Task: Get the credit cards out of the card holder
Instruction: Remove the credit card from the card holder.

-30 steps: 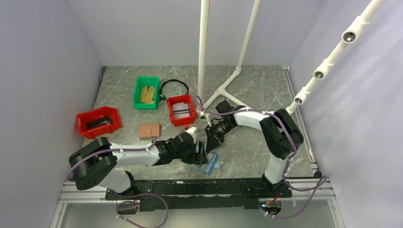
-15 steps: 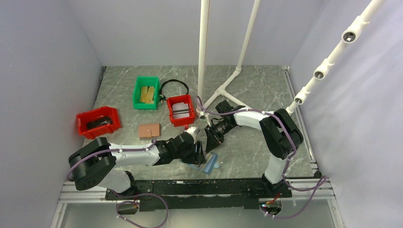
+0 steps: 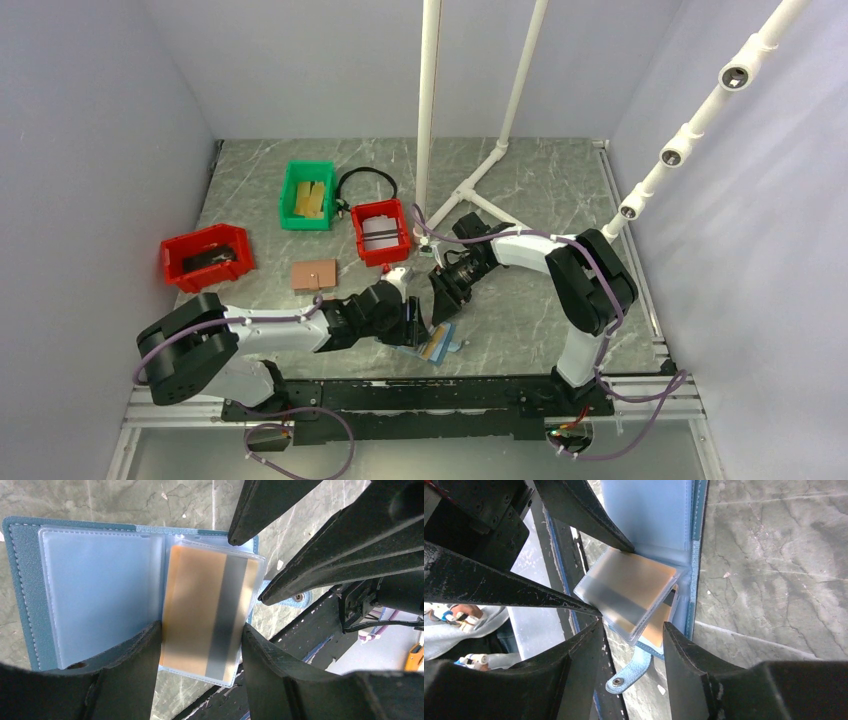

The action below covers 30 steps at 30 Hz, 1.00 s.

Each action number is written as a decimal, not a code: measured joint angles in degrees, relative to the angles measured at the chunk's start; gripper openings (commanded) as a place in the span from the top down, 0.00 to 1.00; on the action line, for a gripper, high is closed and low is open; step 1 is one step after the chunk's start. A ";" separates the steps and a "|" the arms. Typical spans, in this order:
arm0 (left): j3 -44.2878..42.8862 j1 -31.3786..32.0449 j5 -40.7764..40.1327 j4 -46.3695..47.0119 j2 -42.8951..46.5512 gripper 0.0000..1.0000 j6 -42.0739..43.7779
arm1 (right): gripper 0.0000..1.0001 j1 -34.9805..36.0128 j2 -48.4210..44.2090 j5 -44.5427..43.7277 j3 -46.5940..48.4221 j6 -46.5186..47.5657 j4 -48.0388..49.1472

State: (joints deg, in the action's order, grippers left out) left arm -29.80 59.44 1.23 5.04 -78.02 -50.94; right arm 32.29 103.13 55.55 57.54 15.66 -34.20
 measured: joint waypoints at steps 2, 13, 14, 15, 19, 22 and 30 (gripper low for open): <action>0.55 -0.11 0.07 0.87 0.22 0.70 -0.39 | 0.50 0.00 0.00 -0.24 0.00 -0.02 0.00; 2.71 -0.87 1.07 4.28 0.94 0.70 -1.70 | 0.65 0.07 0.02 -3.21 0.00 -1.51 0.22; 2.84 -0.94 1.14 4.55 0.94 0.69 -1.79 | 0.65 0.07 0.04 -3.28 0.00 -1.81 0.22; 2.97 -1.03 1.27 4.79 0.94 0.69 -1.90 | 0.65 0.07 0.04 -3.43 0.00 -1.99 0.22; 3.45 -1.38 1.84 5.68 0.96 0.69 -2.27 | 0.64 0.11 0.04 -3.63 0.00 -2.38 0.22; 4.20 -1.73 2.34 6.78 1.29 0.69 -2.47 | 0.61 0.11 0.04 -3.63 0.00 -2.38 0.24; 6.23 -2.86 4.09 10.16 1.70 0.68 -3.19 | 0.54 0.11 0.04 -4.15 0.04 -2.14 0.48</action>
State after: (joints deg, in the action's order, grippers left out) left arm -23.57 56.58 5.32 15.20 -76.31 -54.13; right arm 32.40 103.18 51.40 57.58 13.52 -33.71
